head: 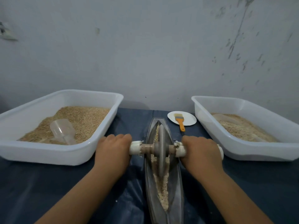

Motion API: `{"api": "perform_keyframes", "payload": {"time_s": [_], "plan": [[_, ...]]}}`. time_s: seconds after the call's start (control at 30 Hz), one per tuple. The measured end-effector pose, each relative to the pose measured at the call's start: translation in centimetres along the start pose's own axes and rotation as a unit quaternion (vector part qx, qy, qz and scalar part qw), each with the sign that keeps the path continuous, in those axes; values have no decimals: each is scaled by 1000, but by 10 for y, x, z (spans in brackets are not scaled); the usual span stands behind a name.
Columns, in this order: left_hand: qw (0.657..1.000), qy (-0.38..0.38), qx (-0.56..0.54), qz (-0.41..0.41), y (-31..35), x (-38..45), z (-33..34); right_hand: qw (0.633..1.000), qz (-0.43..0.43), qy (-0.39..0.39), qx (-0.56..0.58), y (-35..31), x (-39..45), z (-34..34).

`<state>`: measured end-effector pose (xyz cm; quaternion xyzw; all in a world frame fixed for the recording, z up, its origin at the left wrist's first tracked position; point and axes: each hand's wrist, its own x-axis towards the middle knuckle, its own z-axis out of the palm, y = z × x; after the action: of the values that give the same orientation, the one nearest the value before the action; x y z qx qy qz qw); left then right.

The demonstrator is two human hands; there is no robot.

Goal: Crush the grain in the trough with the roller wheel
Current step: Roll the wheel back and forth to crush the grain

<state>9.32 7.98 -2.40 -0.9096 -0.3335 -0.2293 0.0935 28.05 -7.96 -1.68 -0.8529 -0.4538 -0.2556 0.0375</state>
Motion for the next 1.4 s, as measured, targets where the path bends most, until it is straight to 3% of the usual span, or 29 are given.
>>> {"api": "perform_keyframes", "payload": {"time_s": [0.1,0.23,0.33,0.53,0.6,0.7,0.77,0.83,0.97,1.17,1.23,1.4], "plan": [[998,44,-2,42,-4,-14,3,997,-17,73,-11,-2,-15,0],[999,30,12,22,4,13,-4,998,40,-38,43,2,1,3],[1000,4,17,3,7,25,-5,995,50,-50,71,0,7,-2],[996,72,-21,54,-4,-15,4,997,-17,73,-14,-2,-19,1],[998,54,-13,37,-4,-9,5,998,-23,44,-24,0,-8,3],[1000,13,10,-9,1,17,5,997,15,-63,31,2,17,1],[1000,-14,12,-16,3,28,5,994,26,-84,65,0,27,-2],[1000,-13,7,-11,0,25,7,996,21,-67,46,1,21,0],[998,59,7,28,-4,3,14,998,-10,48,-28,1,-3,8],[1000,-13,14,-22,3,36,7,994,26,-89,64,3,32,7],[1000,-15,12,-20,2,36,8,995,31,-75,53,3,30,8],[997,68,24,25,-1,17,15,1000,10,-7,-18,6,15,17]]}}
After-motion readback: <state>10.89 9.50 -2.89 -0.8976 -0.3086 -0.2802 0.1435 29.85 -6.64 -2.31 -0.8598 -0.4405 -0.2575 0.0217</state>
